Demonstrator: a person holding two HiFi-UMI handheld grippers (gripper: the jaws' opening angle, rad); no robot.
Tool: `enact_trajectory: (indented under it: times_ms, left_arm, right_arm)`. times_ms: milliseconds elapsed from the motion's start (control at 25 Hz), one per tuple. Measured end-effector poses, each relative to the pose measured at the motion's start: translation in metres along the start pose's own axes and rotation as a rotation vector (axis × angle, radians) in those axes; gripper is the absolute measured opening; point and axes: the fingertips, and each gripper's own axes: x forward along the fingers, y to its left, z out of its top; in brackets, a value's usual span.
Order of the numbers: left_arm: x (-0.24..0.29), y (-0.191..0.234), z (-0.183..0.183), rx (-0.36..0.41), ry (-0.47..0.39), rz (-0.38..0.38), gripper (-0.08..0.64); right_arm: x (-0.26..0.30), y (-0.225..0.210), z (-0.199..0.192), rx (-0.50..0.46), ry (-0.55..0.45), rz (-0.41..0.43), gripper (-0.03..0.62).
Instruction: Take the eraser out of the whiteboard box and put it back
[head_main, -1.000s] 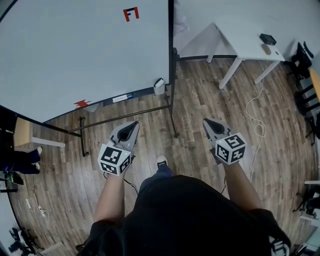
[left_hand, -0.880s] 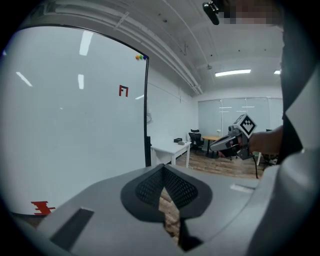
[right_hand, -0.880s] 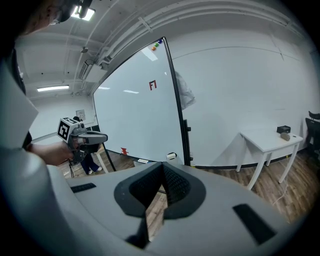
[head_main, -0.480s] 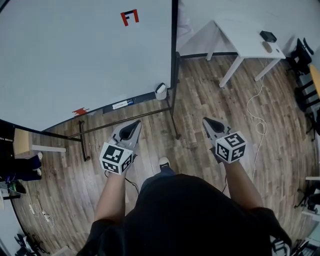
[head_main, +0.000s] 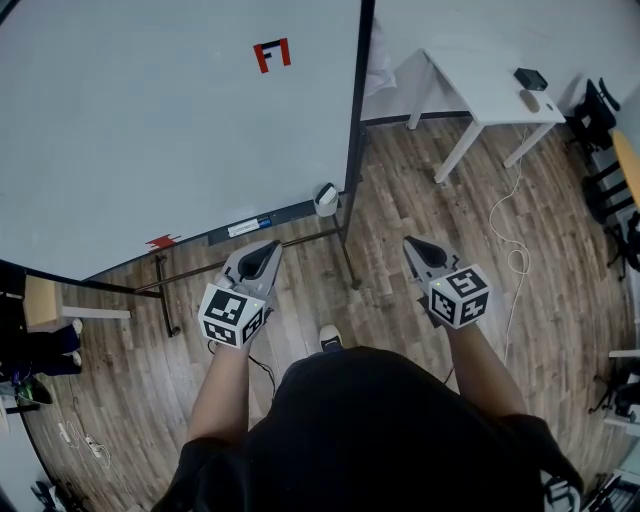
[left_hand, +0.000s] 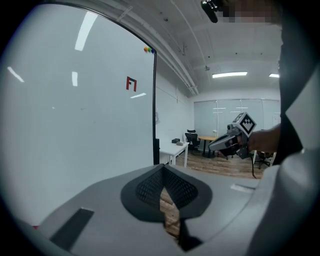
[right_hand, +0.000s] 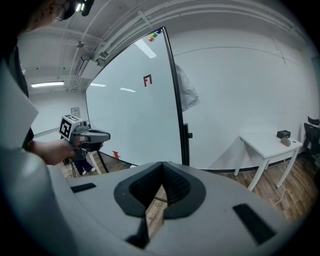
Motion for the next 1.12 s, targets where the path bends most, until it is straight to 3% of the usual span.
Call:
enact_trajectory:
  times_ms: [520, 1120]
  left_arm:
    - [-0.004, 0.040, 0.004, -0.006, -0.034, -0.011, 0.011]
    - [0.001, 0.047, 0.002, 0.003, -0.017, -0.029, 0.011]
  right_arm:
    - [0.031, 0.019, 0.019, -0.023, 0.013, -0.005, -0.006]
    - [0.046, 0.019, 0.024, -0.015, 0.011, 0.000, -0.006]
